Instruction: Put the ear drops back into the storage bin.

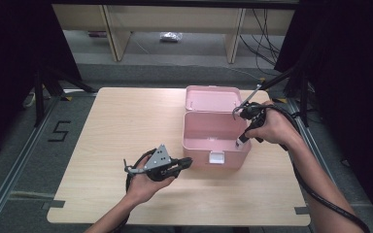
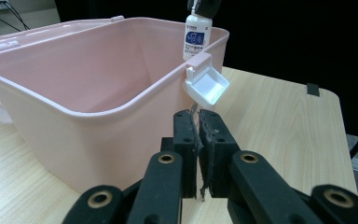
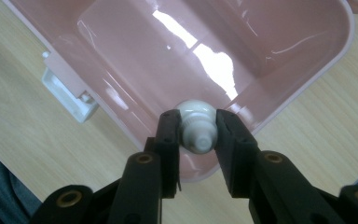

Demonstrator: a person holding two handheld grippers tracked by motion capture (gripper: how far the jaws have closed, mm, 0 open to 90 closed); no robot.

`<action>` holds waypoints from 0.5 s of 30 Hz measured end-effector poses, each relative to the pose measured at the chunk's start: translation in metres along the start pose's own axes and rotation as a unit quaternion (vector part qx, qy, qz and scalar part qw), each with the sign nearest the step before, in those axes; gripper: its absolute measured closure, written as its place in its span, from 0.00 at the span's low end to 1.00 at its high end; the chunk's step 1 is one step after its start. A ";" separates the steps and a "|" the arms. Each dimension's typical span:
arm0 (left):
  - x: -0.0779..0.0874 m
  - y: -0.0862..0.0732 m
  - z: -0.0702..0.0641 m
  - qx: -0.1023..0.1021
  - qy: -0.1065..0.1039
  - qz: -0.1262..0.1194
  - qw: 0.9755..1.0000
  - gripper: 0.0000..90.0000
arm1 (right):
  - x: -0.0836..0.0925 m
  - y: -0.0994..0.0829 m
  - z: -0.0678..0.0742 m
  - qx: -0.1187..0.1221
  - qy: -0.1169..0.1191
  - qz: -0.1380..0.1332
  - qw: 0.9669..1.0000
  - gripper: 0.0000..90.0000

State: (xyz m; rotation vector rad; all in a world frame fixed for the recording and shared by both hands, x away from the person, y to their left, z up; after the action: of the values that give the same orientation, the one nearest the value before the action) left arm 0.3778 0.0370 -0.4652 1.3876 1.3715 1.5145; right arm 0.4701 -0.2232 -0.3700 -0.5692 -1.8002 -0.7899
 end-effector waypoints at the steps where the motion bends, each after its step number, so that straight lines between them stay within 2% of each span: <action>1: 0.000 0.000 0.000 -0.001 0.000 0.000 1.000 0.95 | -0.001 0.000 0.000 0.000 -0.001 0.001 1.000 0.80; 3: -0.001 0.000 0.000 -0.001 -0.004 -0.006 1.000 0.95 | -0.002 0.000 0.001 0.001 0.002 0.001 1.000 0.80; 8: 0.001 -0.001 0.000 -0.001 0.001 0.003 1.000 0.94 | -0.005 0.000 0.000 0.005 -0.002 -0.002 1.000 0.80; 11: 0.001 -0.002 0.000 -0.002 -0.001 0.005 1.000 0.95 | -0.007 0.000 0.001 -0.004 0.001 0.005 1.000 0.80; 12: 0.002 -0.002 0.001 -0.003 0.000 0.006 1.000 0.95 | -0.009 0.000 0.000 0.004 -0.004 0.002 1.000 0.80; 15: 0.001 -0.002 0.000 -0.001 0.001 0.002 1.000 0.95 | -0.012 -0.001 0.002 -0.005 0.000 0.008 1.000 0.80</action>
State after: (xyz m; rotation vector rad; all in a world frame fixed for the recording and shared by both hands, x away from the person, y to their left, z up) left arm 0.3776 0.0386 -0.4673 1.3904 1.3683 1.5193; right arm 0.4726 -0.2224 -0.3815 -0.5903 -1.7903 -0.7883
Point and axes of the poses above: each handheld gripper's, and its own axes: x roughly backward along the jaws, y roughly out of its top, z roughly to its left, the point moved 4 cm from there along -x, roughly forward along the jaws, and after that the axes turned 14 degrees about -y, right-handed, at the moved point
